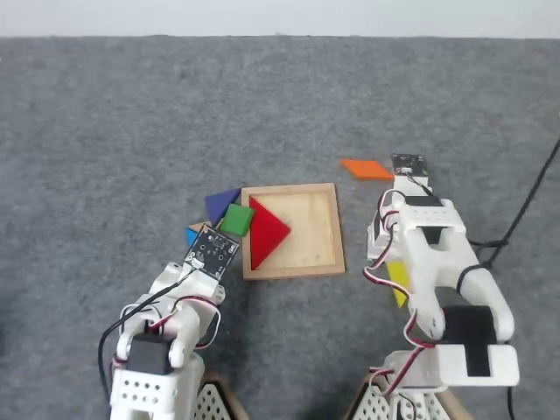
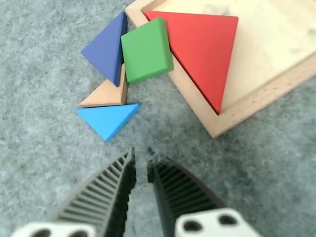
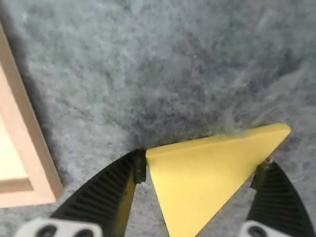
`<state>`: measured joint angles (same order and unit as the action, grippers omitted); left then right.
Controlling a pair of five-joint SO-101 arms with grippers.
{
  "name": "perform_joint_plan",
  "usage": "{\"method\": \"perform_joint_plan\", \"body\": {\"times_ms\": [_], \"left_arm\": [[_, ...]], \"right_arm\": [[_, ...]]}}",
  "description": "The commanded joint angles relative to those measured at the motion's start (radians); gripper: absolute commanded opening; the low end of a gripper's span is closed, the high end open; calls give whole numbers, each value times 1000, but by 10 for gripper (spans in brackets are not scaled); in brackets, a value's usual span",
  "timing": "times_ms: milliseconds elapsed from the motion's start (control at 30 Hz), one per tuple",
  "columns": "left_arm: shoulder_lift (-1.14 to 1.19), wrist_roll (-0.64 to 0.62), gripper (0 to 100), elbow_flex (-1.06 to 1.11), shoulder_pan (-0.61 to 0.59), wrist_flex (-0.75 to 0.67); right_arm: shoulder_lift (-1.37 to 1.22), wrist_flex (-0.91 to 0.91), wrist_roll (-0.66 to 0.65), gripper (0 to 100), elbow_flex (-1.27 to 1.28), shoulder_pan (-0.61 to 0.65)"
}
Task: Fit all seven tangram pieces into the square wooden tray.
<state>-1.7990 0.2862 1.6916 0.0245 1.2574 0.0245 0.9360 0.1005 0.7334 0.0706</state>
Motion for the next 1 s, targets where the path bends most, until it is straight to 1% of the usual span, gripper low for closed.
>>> {"method": "perform_joint_plan", "body": {"times_ms": [0, 100, 233, 333, 400, 467, 733, 867, 967], "left_arm": [[-5, -3, 42, -8, -2, 6], [-5, -3, 42, -8, -2, 6], [-5, -3, 42, -8, -2, 6], [-5, -3, 42, -8, -2, 6], [-5, -3, 42, -8, -2, 6], [-5, -3, 42, -8, -2, 6], [-5, -3, 42, -8, -2, 6], [-5, -3, 42, -8, -2, 6], [-5, -3, 42, -8, -2, 6]], "right_arm": [[-1, -21, 115, 332, -58, 24], [-1, -19, 212, 332, -54, 51], [-1, -18, 213, 322, -52, 51], [-1, -22, 212, 232, -51, 50], [-1, -25, 175, 180, -52, 50], [-1, -25, 132, 155, -54, 50], [13, -18, 112, 147, -69, 51], [54, -1, 20, 147, -97, 59], [102, 44, -9, 147, -130, 62]]}}
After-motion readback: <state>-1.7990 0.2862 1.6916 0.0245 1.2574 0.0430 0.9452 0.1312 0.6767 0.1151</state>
